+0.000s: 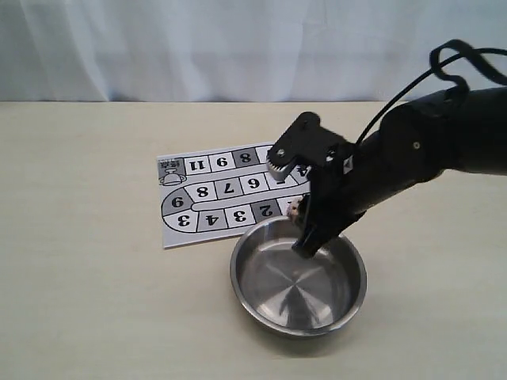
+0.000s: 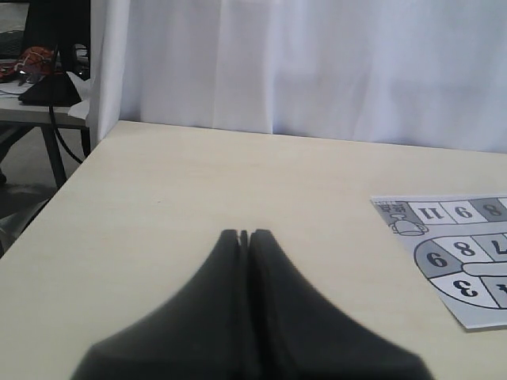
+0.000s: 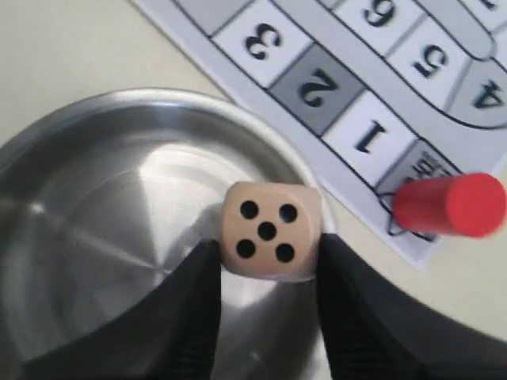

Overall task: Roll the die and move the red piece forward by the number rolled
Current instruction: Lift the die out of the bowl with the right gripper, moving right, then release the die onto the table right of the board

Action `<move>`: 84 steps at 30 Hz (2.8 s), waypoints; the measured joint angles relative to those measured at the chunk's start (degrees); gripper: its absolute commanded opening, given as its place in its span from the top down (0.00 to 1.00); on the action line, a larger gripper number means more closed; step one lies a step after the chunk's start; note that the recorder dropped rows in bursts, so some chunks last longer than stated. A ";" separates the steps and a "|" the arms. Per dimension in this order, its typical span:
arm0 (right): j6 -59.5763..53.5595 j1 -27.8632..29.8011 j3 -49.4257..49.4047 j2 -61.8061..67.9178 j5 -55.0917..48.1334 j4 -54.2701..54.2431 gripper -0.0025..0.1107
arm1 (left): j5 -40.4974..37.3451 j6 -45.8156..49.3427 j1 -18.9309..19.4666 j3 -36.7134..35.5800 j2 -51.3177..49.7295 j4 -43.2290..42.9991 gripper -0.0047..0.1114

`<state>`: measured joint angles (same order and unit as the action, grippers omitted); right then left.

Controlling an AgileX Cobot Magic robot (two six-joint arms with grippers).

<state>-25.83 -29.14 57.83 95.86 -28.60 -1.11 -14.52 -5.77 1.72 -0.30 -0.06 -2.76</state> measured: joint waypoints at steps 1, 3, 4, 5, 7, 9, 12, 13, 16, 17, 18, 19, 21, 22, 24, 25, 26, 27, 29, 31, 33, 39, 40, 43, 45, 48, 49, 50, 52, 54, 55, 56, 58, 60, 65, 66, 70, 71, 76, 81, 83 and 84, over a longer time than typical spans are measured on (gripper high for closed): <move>1.00 1.24 -0.02 -0.27 0.00 0.64 0.94 | 0.00 0.00 0.00 0.00 0.00 0.00 0.96; 2.60 4.75 -0.02 -0.53 0.11 1.11 0.94 | 0.00 0.00 0.00 0.00 0.00 0.00 0.96; 3.25 6.28 -0.02 -0.53 0.40 1.43 0.94 | 0.00 0.00 0.00 0.00 0.00 0.00 0.96; 4.14 8.65 -0.02 -0.53 0.79 1.43 0.94 | 0.00 0.00 0.00 0.00 0.00 0.00 0.96; 6.37 12.28 -0.02 -0.53 1.88 1.43 0.94 | 0.00 0.00 0.00 0.00 0.00 0.00 0.96; 8.83 16.24 0.22 -0.43 2.64 1.43 0.94 | 0.00 0.00 0.00 0.00 0.00 0.00 0.96; 10.70 21.30 2.08 0.18 1.27 1.43 0.94 | 0.00 0.00 0.00 0.00 0.00 0.00 0.96; 10.94 22.87 2.88 0.51 0.27 1.56 0.94 | 0.00 0.00 0.00 0.00 0.00 0.00 0.96; 11.43 26.47 4.43 2.30 -2.13 1.56 0.94 | 0.00 0.00 0.00 0.00 0.00 0.00 0.96; 11.57 27.97 4.72 3.17 -2.50 1.56 0.94 | 0.00 0.00 0.00 0.00 0.00 0.00 0.96; 11.57 28.97 4.93 3.78 -2.62 1.56 0.94 | 0.00 0.00 0.00 0.00 0.00 0.00 0.96; 11.57 30.23 4.96 4.55 -2.62 1.56 0.94 | 0.00 0.00 0.00 0.00 0.00 0.00 0.96; 11.57 32.92 5.06 5.85 -1.70 1.56 0.94 | 0.00 0.00 0.00 0.00 0.00 0.00 0.96; 11.57 34.36 5.06 6.53 -0.74 1.56 0.94 | 0.00 0.00 0.00 0.00 0.00 0.00 0.96; 11.68 36.99 5.06 7.80 2.02 1.67 0.94 | 0.00 0.00 0.00 0.00 0.00 0.00 0.96; 11.68 38.39 5.06 8.40 3.81 1.67 0.94 | 0.00 0.00 0.00 0.00 0.00 0.00 0.96; 11.68 39.71 5.06 9.04 5.70 1.67 0.94 | 0.00 0.00 0.00 0.00 0.00 0.00 0.96; 11.68 40.67 5.06 9.58 7.44 1.78 0.94 | 0.00 0.00 0.00 0.00 0.00 0.00 0.96; 11.68 42.82 5.18 10.99 10.19 1.78 0.94 | 0.00 0.00 0.00 0.00 0.00 0.00 0.96; 11.68 44.58 5.29 12.22 11.51 1.78 0.94 | 0.00 0.00 0.00 0.00 0.00 0.00 0.96; 12.23 45.99 5.56 13.49 12.07 1.78 0.94 | 0.00 0.00 0.00 0.00 0.00 0.00 0.96; 13.22 46.95 8.38 16.21 8.42 -1.25 0.81 | 0.00 0.00 0.00 0.00 0.00 0.00 0.96; 11.80 46.95 9.18 16.43 7.21 -3.57 0.74 | 0.00 0.00 0.00 0.00 0.00 0.00 0.96; 1.87 46.95 11.49 16.82 1.91 -17.77 0.44 | 0.00 0.00 0.00 0.00 0.00 0.00 0.96; -6.65 46.84 13.10 16.82 -3.49 -28.96 0.26 | 0.00 0.00 0.00 0.00 0.00 0.00 0.96; -17.98 46.50 14.43 16.82 -10.76 -40.34 0.12 | 0.00 0.00 0.00 0.00 0.00 0.00 0.96; -19.84 46.39 14.73 16.82 -12.07 -41.90 0.11 | 0.00 0.00 0.00 0.00 0.00 0.00 0.96; -21.18 46.29 14.84 16.82 -12.51 -42.95 0.11 | 0.00 0.00 0.00 0.00 0.00 0.00 0.96; -21.63 46.29 14.84 16.82 -12.61 -43.27 0.11 | 0.00 0.00 0.00 0.00 0.00 0.00 0.96; -21.74 46.29 14.84 16.82 -12.41 -42.24 0.11 | 0.00 0.00 0.00 0.00 0.00 0.00 0.96; -21.85 46.29 14.84 16.82 -12.41 -42.12 0.11 | 0.00 0.00 0.00 0.00 0.00 0.00 0.96; -21.94 46.29 14.84 16.82 -12.17 -41.98 0.11 | 0.00 0.00 0.00 0.00 0.00 0.00 0.96; -22.08 46.29 14.84 16.82 -11.19 -41.73 0.11 | 0.00 0.00 0.00 0.00 0.00 0.00 0.96; -22.08 46.29 14.84 16.82 -9.98 -41.63 0.11 | 0.00 0.00 0.00 0.00 0.00 0.00 0.96; -22.30 46.29 14.84 16.82 -9.35 -40.23 0.11 | 0.00 0.00 0.00 0.00 0.00 0.00 0.96; -22.30 46.29 14.84 16.82 -9.35 -39.55 0.11 | 0.00 0.00 0.00 0.00 0.00 0.00 0.96; -21.24 46.29 14.84 16.45 -9.35 -36.02 0.21 | 0.00 0.00 0.00 0.00 0.00 0.00 0.96; -20.56 46.29 14.84 16.15 -9.48 -34.92 0.27 | 0.00 0.00 0.00 0.00 0.00 0.00 0.96; -18.36 46.29 14.84 13.39 -11.89 -32.16 0.62 | 0.00 0.00 0.00 0.00 0.00 0.00 0.96; -18.11 46.29 14.84 10.08 -18.08 -31.61 0.94 | 0.00 0.00 0.00 0.00 0.00 0.00 0.96; -18.11 46.29 14.84 8.75 -20.96 -30.81 0.94 | 0.00 0.00 0.00 0.00 0.00 0.00 0.96; -18.11 46.29 14.84 8.32 -22.07 -30.22 0.94 | 0.00 0.00 0.00 0.00 0.00 0.00 0.96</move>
<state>-43.93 17.15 72.67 104.18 -50.66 -31.33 -14.52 -5.77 1.72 -0.30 -0.06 -2.76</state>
